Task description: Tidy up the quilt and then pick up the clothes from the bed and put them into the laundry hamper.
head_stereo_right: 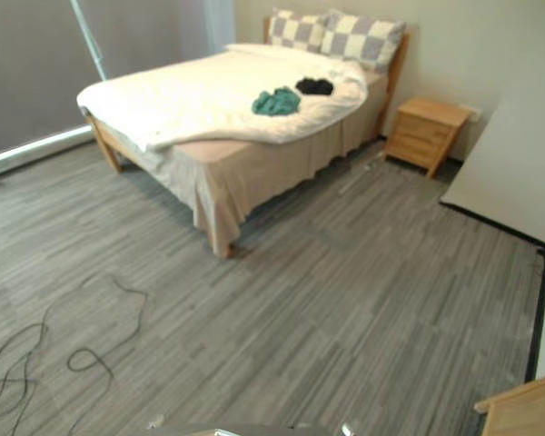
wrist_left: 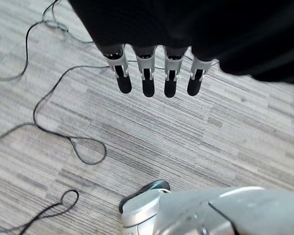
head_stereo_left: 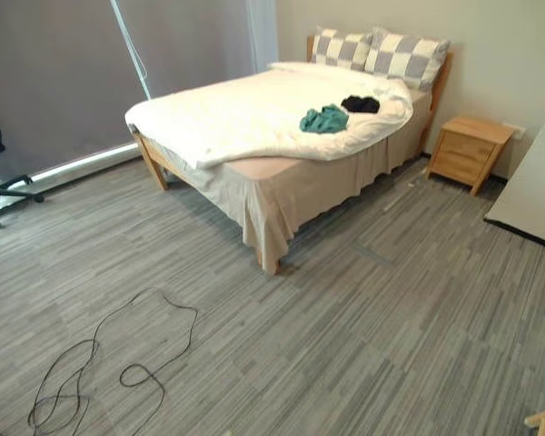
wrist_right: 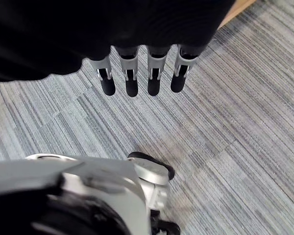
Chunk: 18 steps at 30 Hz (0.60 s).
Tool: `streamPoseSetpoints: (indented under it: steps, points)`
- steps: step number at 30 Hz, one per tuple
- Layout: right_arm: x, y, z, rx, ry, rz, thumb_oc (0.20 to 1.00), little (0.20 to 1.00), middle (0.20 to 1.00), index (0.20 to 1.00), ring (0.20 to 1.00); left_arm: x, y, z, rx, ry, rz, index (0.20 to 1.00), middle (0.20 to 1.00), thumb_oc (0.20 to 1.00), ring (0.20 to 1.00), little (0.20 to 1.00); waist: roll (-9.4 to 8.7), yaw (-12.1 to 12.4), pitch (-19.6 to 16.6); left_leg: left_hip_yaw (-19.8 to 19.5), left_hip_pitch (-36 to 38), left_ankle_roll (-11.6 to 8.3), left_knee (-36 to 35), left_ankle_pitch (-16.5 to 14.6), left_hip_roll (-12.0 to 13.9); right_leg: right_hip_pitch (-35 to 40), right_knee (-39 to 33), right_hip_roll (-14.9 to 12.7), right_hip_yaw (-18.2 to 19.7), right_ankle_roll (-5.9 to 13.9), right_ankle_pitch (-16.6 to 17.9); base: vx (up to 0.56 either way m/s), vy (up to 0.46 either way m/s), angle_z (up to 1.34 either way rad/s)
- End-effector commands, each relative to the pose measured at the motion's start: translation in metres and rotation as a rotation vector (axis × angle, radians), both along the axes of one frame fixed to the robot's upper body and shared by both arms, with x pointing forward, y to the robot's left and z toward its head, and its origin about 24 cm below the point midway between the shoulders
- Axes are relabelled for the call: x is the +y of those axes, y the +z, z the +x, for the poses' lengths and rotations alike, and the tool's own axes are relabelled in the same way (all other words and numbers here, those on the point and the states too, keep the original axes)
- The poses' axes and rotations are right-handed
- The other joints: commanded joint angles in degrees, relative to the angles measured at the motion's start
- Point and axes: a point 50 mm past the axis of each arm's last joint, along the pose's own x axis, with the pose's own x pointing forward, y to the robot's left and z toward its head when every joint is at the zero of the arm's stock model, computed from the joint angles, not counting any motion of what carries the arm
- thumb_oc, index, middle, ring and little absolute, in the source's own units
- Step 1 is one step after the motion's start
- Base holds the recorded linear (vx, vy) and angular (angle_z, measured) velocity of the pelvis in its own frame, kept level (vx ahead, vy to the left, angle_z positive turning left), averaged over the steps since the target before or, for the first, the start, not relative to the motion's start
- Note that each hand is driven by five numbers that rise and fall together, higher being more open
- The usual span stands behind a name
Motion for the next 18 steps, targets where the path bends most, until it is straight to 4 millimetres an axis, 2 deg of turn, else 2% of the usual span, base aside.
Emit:
streamPoseSetpoints:
  steps: [1,10,16,18]
  points:
    - [0.002,0.008,0.056,-0.144,0.029,-0.021,1.0,1.0,1.0,1.0,1.0,0.005,0.008,0.053,-0.134,-0.091,0.045,1.0,1.0,1.0,1.0,1.0,-0.29,-0.67,7.23,4.31,5.81,-2.03,-9.82,3.12,0.25,11.56,-13.53,-2.42,-1.13,6.34,1.04,0.01,0.003,0.07]
    - [0.006,0.011,0.066,-0.177,0.089,-0.022,1.0,1.0,1.0,1.0,1.0,0.005,0.01,0.06,-0.143,-0.181,0.068,1.0,1.0,1.0,1.0,1.0,-0.14,-0.94,7.81,4.32,5.33,-1.85,-9.82,2.84,0.16,10.56,-13.87,-2.49,-0.16,6.73,1.83,0.0,0.006,-0.03]
    - [0.007,0.013,0.074,-0.203,0.124,-0.028,1.0,1.0,1.0,1.0,1.0,0.007,0.011,0.065,-0.162,-0.144,0.073,1.0,1.0,1.0,1.0,1.0,-0.1,-0.76,8.57,4.31,4.25,-1.29,-9.82,2.53,-0.23,9.08,-13.43,-2.65,1.08,6.95,2.18,0.02,0.029,-0.14]
    - [-0.003,0.015,0.076,-0.19,0.123,-0.058,1.0,1.0,1.0,1.0,1.0,0.005,0.012,0.067,-0.175,-0.125,0.064,1.0,1.0,1.0,1.0,1.0,0.01,-0.48,9.31,4.39,3.77,-0.97,-9.82,2.52,-0.41,7.98,-12.21,-2.74,1.1,7.05,1.84,-0.03,0.047,-0.07]
